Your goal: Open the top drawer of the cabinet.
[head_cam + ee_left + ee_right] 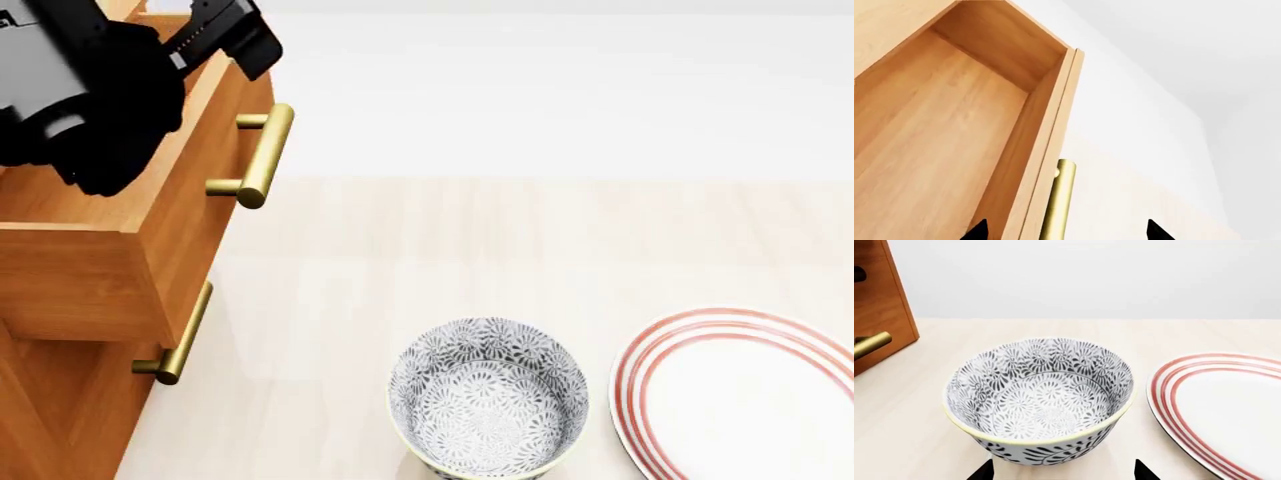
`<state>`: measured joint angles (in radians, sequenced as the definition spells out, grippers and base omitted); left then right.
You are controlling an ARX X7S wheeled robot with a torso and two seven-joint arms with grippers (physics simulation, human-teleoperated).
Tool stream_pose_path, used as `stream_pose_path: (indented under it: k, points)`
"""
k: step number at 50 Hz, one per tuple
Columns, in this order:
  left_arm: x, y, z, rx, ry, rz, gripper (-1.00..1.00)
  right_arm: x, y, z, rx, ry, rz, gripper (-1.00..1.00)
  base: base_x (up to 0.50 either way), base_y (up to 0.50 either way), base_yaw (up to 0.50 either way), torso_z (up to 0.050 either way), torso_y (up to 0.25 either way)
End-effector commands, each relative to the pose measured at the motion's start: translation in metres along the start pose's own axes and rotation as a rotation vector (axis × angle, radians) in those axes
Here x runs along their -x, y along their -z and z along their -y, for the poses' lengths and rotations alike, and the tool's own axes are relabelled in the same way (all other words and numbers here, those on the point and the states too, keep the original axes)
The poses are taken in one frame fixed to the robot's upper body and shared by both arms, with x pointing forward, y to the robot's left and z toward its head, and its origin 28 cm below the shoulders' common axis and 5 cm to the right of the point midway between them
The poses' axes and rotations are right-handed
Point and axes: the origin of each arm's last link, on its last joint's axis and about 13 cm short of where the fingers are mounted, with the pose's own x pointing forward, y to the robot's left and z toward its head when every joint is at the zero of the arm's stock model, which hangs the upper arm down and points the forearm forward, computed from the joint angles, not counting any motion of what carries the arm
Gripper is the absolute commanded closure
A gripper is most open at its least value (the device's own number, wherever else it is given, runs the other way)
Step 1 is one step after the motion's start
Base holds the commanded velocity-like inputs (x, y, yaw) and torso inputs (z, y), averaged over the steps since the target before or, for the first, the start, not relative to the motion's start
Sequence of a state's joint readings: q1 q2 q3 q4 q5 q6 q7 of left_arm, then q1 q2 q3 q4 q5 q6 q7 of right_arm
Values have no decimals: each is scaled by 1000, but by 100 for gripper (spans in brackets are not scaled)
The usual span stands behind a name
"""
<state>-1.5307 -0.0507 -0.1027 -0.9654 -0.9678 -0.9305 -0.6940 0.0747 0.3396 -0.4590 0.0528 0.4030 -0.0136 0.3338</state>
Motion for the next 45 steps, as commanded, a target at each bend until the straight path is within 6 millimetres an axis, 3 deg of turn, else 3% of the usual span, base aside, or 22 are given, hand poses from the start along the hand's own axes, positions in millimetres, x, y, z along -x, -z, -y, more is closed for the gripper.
stream_pose_path:
  k: [1,45]
  points:
    - [2,7,9,23,98,-53,-100,-2,-2,-1,-7,-6,16,-100,0,0,0,0,0]
    - [11,25,40,-20,267,-144,-100,-3,-5,2,-8,-5,23,-100,0,0,0,0,0]
